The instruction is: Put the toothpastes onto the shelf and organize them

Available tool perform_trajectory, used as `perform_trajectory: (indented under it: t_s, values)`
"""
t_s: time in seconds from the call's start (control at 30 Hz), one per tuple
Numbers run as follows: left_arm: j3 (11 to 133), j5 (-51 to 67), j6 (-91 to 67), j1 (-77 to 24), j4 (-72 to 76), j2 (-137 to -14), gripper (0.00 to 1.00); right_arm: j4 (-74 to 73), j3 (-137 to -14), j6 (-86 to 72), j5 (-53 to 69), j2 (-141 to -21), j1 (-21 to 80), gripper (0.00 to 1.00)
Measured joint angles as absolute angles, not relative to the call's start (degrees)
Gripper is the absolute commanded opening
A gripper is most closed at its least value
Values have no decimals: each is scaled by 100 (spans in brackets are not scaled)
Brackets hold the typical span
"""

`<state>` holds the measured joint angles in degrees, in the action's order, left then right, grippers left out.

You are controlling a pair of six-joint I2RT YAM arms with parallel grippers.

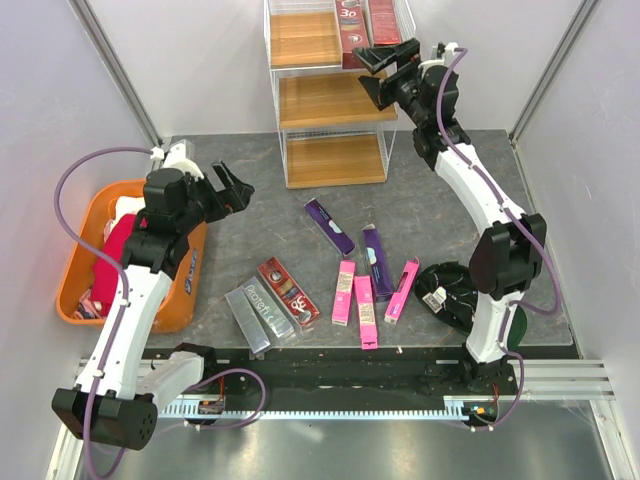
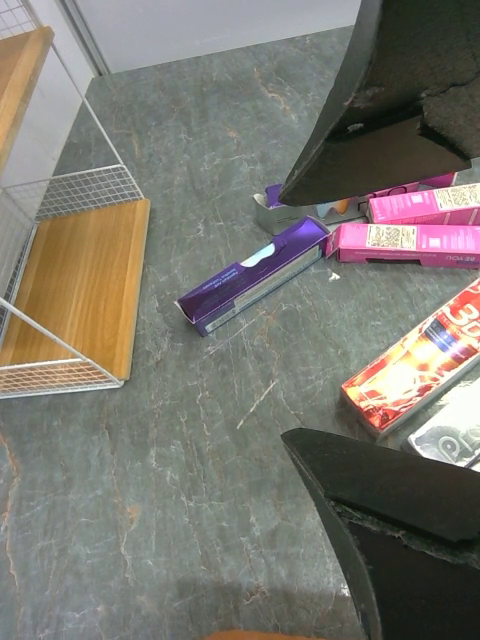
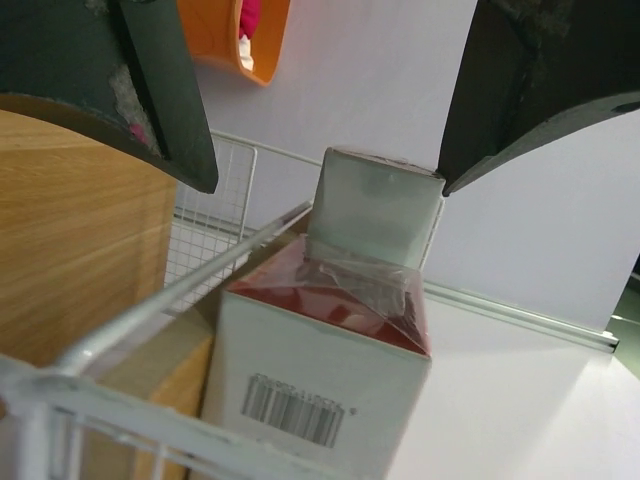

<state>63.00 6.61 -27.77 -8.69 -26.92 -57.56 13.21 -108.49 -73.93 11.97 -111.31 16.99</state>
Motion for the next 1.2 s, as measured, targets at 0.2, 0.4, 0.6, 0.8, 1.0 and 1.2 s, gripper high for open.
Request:
perform_trajectory:
  t_s: [0.2, 0.4, 0.6, 0.8, 1.0, 1.2]
  values:
    - [6265, 696, -2777, -869, -2689, -5739, 100, 1208, -10241, -7153, 1194, -10591, 1675, 98]
    - [6189, 915, -2777, -869, -2624, -5767, 100, 1092, -9559, -6737, 1173, -9813, 1678, 98]
    - [6060, 1114, -2775, -869, -2585, -5852, 100, 930, -8689, -6309, 1146, -9019, 1675, 98]
    - [5769, 1341, -2779, -869, -2543, -5900, 100, 644, -8219, -5907, 1103, -8495, 1675, 95]
    - [5474, 1466, -2781, -869, -2545, -6031, 100, 637, -8215, -5745, 1085, -8464, 1704, 53]
    - [5422, 1520, -2781, -869, -2541, -6038, 100, 676, -8986, -5693, 1114, -9233, 1828, 16]
